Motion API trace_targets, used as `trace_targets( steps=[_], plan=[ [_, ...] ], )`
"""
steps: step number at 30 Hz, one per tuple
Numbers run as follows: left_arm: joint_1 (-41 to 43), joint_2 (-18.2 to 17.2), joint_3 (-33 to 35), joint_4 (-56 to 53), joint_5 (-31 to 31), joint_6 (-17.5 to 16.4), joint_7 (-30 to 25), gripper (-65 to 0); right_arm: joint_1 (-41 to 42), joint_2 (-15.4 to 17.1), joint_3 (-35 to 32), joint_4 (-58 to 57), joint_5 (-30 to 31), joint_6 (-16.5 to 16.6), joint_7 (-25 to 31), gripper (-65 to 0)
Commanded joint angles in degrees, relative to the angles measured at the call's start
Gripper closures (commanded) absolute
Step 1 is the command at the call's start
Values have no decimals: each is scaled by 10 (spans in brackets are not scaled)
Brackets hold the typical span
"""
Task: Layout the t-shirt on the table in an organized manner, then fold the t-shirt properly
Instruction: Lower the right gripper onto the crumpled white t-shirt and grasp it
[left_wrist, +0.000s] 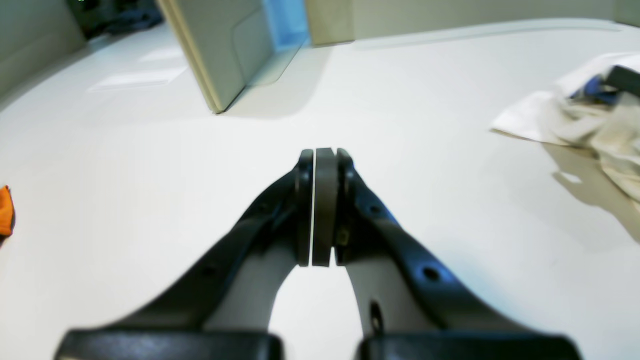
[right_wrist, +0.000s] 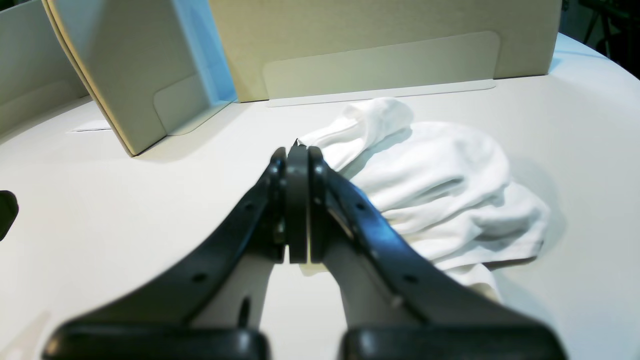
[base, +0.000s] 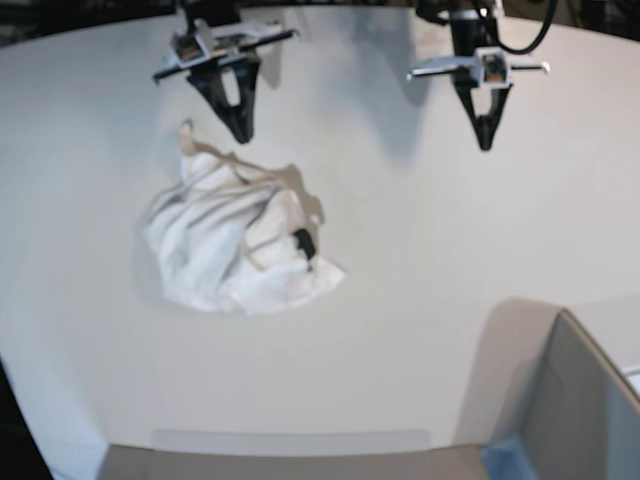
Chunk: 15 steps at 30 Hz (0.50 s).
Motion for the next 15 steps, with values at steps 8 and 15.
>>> trace_targets(
  steps=[8, 15],
  plan=[
    [-16, -28, 2, 13, 1, -2, -6, -2, 10, -52, -2, 14, -10, 8, -55, -3],
    [-33, -35, 3, 10, 1, -3, -6, -2, 69, -50, -1, 88, -16, 8, -313, -3]
  ],
)
